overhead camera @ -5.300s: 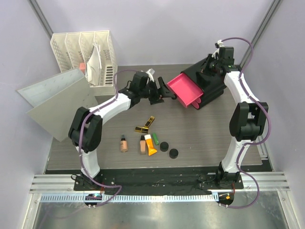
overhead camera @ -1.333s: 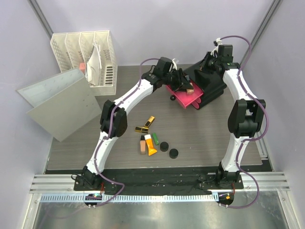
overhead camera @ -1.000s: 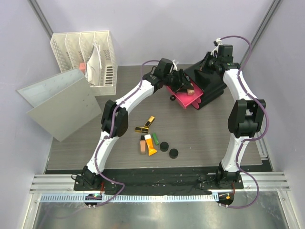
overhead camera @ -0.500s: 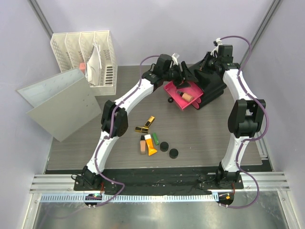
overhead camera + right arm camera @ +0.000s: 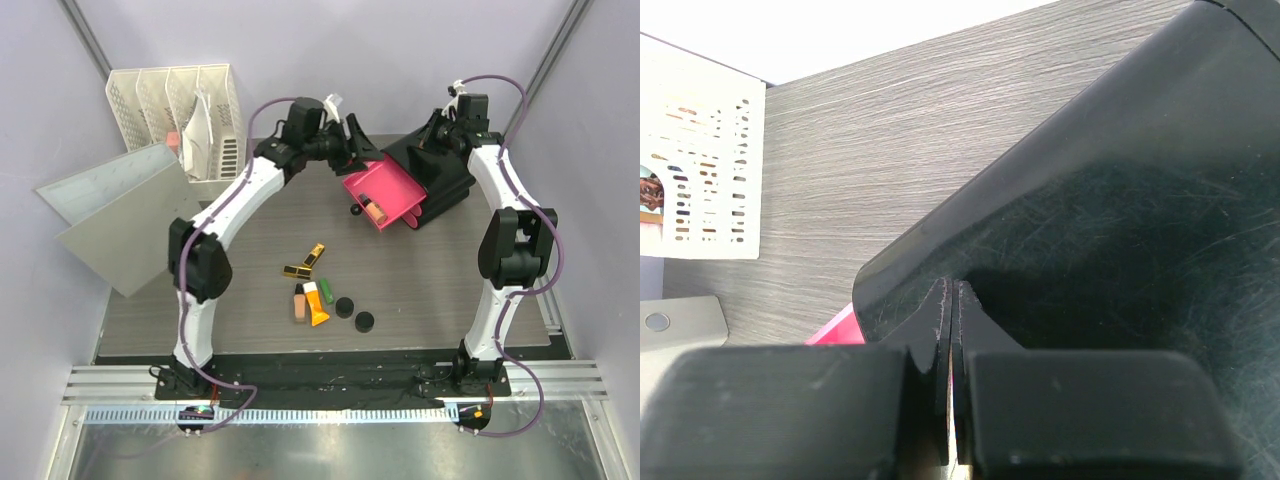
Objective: Organize the makeup
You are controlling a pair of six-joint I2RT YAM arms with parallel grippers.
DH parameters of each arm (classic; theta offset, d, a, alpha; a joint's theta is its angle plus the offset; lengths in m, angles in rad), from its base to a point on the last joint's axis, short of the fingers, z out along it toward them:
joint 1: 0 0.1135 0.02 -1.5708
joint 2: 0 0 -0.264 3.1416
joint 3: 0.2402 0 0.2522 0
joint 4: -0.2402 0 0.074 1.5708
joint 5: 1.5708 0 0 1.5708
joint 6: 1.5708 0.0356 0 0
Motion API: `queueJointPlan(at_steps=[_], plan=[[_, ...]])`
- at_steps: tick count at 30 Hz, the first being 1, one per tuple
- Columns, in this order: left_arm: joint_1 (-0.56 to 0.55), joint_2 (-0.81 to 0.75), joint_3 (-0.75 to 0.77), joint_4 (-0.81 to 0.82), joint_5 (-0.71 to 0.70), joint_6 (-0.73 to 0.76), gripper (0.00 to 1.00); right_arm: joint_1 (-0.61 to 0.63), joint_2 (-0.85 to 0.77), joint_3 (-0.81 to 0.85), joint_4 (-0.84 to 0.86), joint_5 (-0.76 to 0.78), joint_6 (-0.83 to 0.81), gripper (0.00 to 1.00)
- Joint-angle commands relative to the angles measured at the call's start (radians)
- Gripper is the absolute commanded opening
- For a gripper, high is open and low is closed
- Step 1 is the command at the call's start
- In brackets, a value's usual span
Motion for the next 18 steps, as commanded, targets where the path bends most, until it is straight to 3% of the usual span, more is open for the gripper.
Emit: queueJointPlan(at_steps=[1,5,11,18], plan=[[0.002,-0.204,-0.157,-0.229,-0.093,0.207,0.63,0.001,0.060,-0.051,-0.208,0.046,-0.028,0.01],[0.002,-0.341,-0.338,-0.375,-0.214,0.254,0.66,0.001,0.066,-0.046,-0.208,0.045,-0.027,0.01],[0.001,-0.494,-0.610,-0.537,-0.355,0.208,0.71,0.001,0.075,-0.043,-0.208,0.043,-0.025,0.01],[-0.006,-0.547,-0.834,-0.600,-0.363,0.185,0.65,0.000,0.083,-0.042,-0.208,0.039,-0.025,0.01]])
